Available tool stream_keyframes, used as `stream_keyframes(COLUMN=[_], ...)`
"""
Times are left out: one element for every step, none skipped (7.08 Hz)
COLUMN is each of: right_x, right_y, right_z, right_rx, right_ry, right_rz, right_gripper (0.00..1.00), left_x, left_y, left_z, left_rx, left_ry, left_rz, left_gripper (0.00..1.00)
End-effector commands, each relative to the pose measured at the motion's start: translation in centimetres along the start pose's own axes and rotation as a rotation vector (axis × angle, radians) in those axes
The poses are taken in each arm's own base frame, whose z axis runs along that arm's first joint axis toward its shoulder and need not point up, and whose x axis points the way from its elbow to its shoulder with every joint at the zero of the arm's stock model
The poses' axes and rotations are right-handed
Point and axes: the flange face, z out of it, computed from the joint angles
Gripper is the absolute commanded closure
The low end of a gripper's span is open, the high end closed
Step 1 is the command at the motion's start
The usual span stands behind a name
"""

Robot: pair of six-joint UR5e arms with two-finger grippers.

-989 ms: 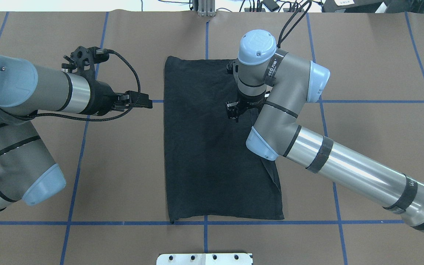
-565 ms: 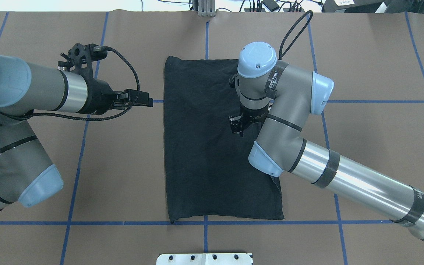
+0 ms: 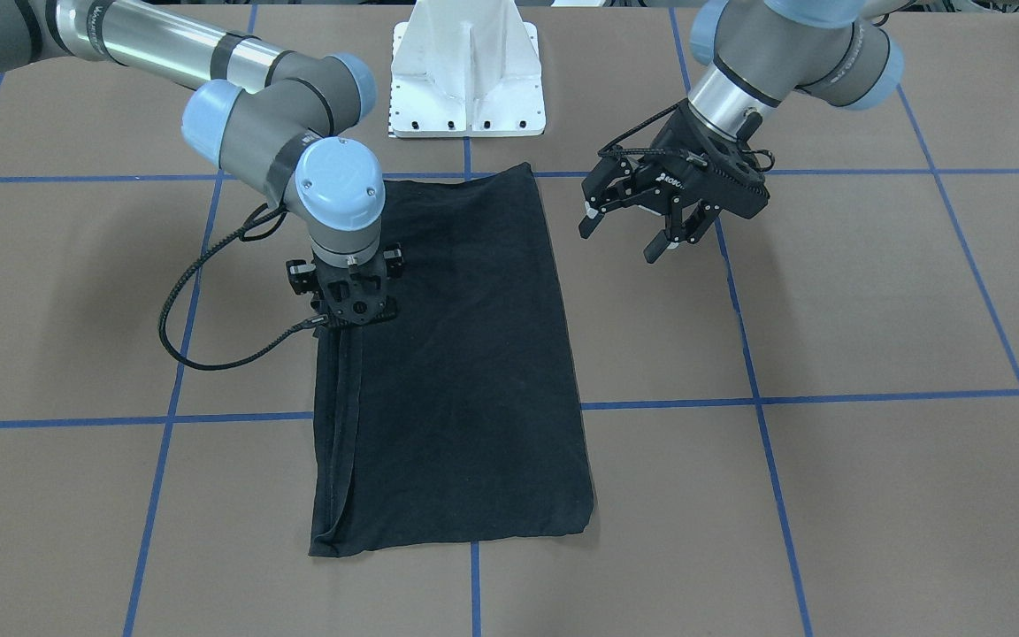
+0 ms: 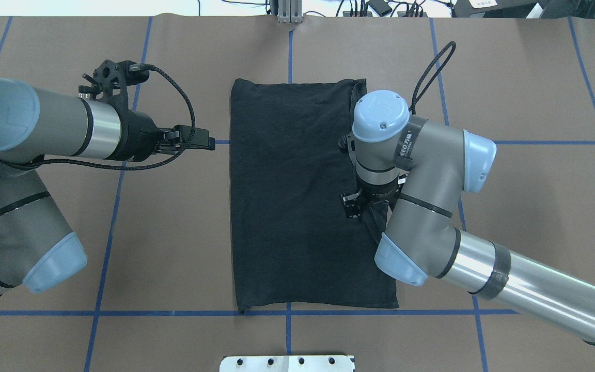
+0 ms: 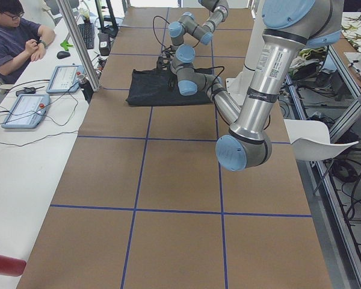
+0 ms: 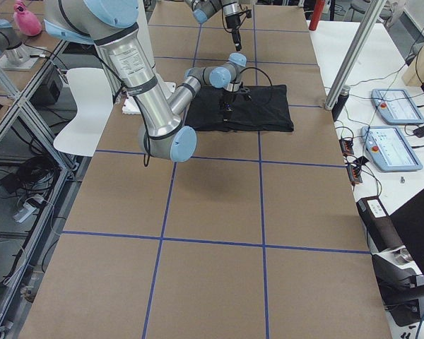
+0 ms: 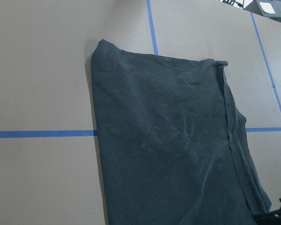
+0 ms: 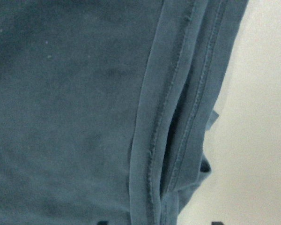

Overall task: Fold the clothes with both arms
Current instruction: 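Slide the right gripper down the side edge toward the robot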

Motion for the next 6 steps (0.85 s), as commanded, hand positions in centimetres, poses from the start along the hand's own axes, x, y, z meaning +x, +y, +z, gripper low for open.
stream_keyframes(right_x=[-0.1,-1.5,-2.0,-2.0,-1.8,-1.1], right_y=[3.2,4.1,4.5,4.6,4.5,4.3], right_z=[0.7,2.1,2.5,2.7,2.9,3.6], right_rx=[-0.013,-0.033,-0.041,-0.046,-0.049,-0.055], right_ry=[-0.013,-0.005,-0.003,-0.002,0.0,0.015], right_rz=[-0.042,-0.067,-0.077,-0.078,-0.076,-0.067], right_gripper=[0.22,0.22,0.22,0.22,0.22,0.22], left_x=[0.1,0.2,0.1,0.1,0.2,0.3], left_y=[0.1,0.1,0.1,0.1,0.2,0.2], left_z=[-0.5,-0.5,-0.4,-0.4,-0.4,-0.3], left_rx=[0.003,0.004,0.002,0.002,0.0,-0.001], left_ry=[0.006,0.007,0.006,0.006,0.006,0.008], left_rz=[0.0,0.0,0.0,0.0,0.001,0.002], left_gripper=[0.0,0.0,0.0,0.0,0.0,0.0])
